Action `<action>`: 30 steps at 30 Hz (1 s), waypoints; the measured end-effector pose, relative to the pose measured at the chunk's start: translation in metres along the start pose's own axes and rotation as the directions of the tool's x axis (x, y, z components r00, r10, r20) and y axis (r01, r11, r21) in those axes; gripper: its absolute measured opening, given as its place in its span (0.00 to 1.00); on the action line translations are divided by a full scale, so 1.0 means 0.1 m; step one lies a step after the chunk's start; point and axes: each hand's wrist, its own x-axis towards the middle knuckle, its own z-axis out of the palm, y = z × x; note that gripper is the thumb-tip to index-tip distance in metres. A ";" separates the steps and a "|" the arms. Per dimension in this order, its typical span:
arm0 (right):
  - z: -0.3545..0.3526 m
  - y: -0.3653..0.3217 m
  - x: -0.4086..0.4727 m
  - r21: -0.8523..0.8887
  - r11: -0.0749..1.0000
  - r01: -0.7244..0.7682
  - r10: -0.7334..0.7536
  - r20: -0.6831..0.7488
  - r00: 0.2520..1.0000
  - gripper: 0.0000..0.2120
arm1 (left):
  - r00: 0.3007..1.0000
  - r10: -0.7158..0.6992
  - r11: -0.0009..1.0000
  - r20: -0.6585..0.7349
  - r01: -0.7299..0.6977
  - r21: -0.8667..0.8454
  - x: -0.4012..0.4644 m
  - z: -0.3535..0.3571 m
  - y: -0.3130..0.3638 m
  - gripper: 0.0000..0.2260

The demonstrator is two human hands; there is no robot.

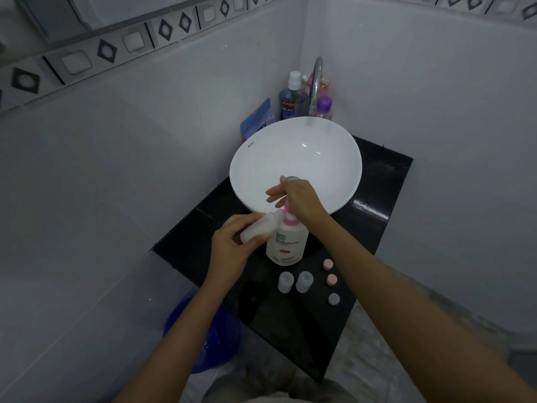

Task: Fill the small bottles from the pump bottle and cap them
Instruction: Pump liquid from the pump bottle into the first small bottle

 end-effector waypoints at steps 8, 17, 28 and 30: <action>0.07 0.10 -0.05 0.019 0.997 -0.073 0.074 -0.056 0.996 0.21 | 0.999 -0.032 0.999 -0.012 0.032 0.038 -0.01 0.00 -0.07 0.17; 0.03 -0.02 -0.05 0.016 1.000 -0.008 0.009 -0.041 0.999 0.20 | 1.000 -0.007 1.000 0.000 0.007 0.017 0.02 -0.01 -0.02 0.16; 0.04 0.00 -0.08 -0.007 0.998 -0.066 0.066 -0.022 0.998 0.21 | 0.999 -0.017 0.986 0.035 0.011 0.165 0.02 -0.03 -0.02 0.19; 0.02 -0.07 -0.11 0.019 0.997 -0.071 0.071 -0.004 0.997 0.22 | 0.999 -0.003 0.982 0.049 -0.006 0.189 0.04 -0.03 0.00 0.22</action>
